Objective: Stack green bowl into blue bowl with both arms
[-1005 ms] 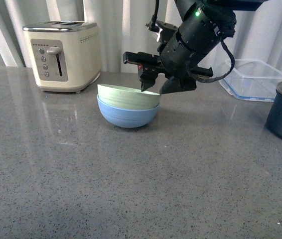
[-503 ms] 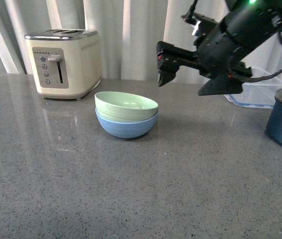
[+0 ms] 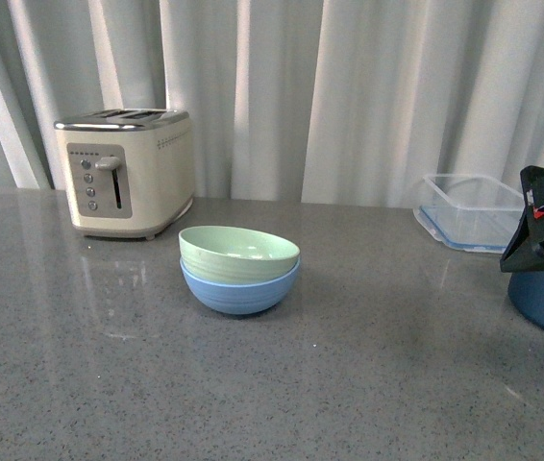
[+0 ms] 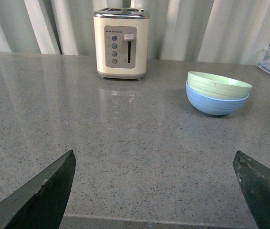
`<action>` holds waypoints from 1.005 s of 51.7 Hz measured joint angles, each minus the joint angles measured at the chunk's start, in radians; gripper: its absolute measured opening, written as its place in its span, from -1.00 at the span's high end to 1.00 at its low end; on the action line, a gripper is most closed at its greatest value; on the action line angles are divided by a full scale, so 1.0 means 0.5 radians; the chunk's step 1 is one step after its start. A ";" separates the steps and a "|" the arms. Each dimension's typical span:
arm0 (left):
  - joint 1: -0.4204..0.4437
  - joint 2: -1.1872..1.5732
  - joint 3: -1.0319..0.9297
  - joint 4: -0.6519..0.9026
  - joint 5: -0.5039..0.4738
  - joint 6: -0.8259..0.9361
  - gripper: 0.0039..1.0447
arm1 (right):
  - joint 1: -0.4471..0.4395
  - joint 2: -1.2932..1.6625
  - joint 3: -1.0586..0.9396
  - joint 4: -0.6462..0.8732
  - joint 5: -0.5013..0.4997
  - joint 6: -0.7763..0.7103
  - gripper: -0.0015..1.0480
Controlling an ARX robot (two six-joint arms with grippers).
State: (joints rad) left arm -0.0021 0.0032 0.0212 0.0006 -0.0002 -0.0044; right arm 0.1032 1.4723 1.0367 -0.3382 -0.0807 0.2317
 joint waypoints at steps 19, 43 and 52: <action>0.000 0.000 0.000 -0.001 -0.002 0.000 -0.87 | -0.050 -0.435 -1.212 2.350 0.330 -0.432 0.33; 0.000 0.000 0.000 -0.001 -0.004 0.000 -0.87 | -0.204 -1.020 -1.781 2.283 0.168 -0.459 0.98; 0.000 0.000 0.000 -0.001 -0.004 0.000 -0.87 | -0.204 -1.236 -1.881 2.167 0.166 -0.459 0.98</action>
State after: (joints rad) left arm -0.0021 0.0032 0.0212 0.0002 -0.0021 -0.0044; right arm 0.0010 0.8543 0.0963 0.7452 0.0025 0.0021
